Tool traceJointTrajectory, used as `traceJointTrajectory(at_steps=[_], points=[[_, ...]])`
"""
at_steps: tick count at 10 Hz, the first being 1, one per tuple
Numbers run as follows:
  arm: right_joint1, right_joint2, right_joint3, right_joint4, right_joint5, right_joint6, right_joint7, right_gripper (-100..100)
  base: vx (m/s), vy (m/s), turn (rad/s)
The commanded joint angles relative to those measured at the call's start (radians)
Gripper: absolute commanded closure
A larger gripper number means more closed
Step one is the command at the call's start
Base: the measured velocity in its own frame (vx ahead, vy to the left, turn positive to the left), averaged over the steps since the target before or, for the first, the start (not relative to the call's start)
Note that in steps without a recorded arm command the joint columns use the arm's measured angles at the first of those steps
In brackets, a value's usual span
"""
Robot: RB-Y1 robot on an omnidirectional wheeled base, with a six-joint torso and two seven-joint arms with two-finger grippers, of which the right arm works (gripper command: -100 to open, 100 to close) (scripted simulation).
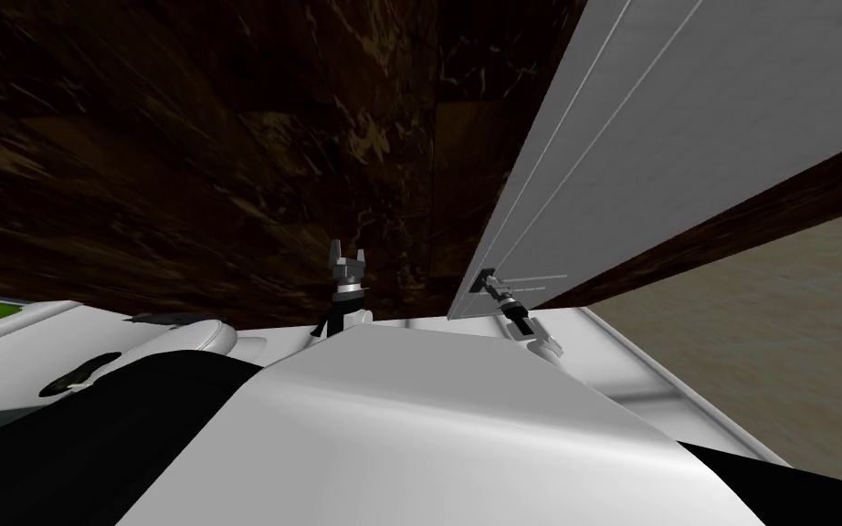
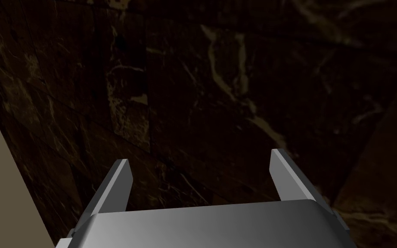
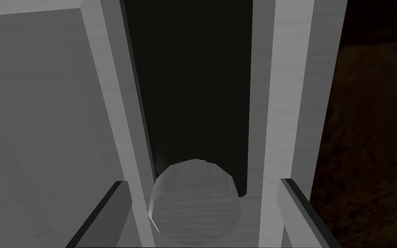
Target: Pull the door open
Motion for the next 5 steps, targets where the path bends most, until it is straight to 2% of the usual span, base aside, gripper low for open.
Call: traceJointTrajectory(at_steps=[1,2,5], points=[[0.0,0.0,0.0,0.0,0.0,0.0,0.0,-100,0.083,0.007,0.01],[0.0,0.0,0.0,0.0,0.0,0.0,0.0,100,-0.009,0.001,-0.008],[0.0,0.0,0.0,0.0,0.0,0.0,0.0,100,-0.022,-0.007,0.003]])
